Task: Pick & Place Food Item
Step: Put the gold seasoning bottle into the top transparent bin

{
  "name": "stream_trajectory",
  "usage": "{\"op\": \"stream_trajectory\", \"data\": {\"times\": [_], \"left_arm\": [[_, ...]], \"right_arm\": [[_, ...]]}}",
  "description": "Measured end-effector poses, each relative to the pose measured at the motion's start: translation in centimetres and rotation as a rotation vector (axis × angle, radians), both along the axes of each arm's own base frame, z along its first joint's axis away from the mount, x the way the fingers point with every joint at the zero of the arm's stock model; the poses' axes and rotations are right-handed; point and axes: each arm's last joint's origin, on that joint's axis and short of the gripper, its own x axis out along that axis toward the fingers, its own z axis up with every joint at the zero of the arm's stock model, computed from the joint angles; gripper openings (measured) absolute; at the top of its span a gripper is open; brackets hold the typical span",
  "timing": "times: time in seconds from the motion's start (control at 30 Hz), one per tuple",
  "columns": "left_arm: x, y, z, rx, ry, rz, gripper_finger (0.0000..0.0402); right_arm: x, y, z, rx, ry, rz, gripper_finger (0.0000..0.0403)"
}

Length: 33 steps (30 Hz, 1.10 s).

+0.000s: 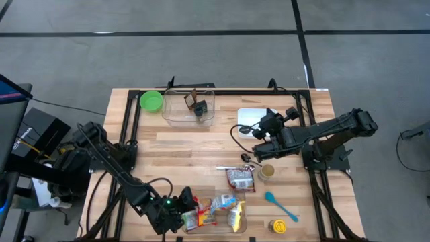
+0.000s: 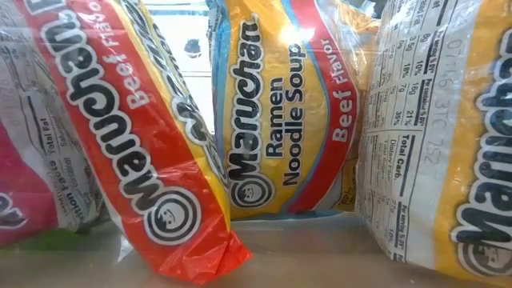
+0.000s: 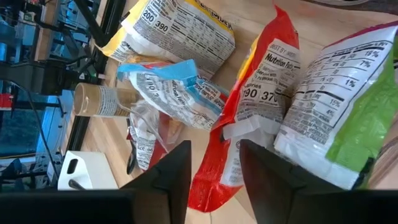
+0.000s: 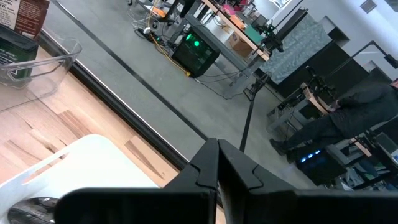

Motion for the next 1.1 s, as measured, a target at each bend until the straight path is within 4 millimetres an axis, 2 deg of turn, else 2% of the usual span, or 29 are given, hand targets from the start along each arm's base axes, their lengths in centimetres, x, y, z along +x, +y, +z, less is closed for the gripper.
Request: {"op": "stream_trajectory", "data": {"times": [0.17, 0.43, 0.67, 0.83, 0.93, 1.1], "left_arm": [[-0.6, 0.4, 1.7, -0.035, -0.039, 0.0, 0.014], [-1.9, 2.4, 6.4, -0.151, -0.146, 0.014, 0.0135], [-2.6, 5.9, 10.7, -0.264, -0.269, 0.083, 0.0116], [-2.1, 8.8, 13.0, -0.406, -0.383, 0.202, 0.0099], [-1.4, 10.7, 13.7, -0.501, -0.436, 0.308, 0.0092], [-0.3, 13.5, 13.4, -0.605, -0.447, 0.49, 0.0085]], "right_arm": [[0.0, 0.0, 0.0, 0.0, 0.001, 0.0, 0.0], [0.0, 0.0, 0.0, 0.0, 0.002, 0.0, 0.0], [0.0, 0.0, 0.0, 0.0, 0.002, 0.0, 0.0], [0.0, 0.0, 0.0, 0.0, 0.001, 0.0, 0.0], [0.0, 0.0, 0.0, 0.0, 0.001, 0.0, 0.0], [0.0, 0.0, 0.0, 0.0, 0.001, 0.0, 0.0]]}}
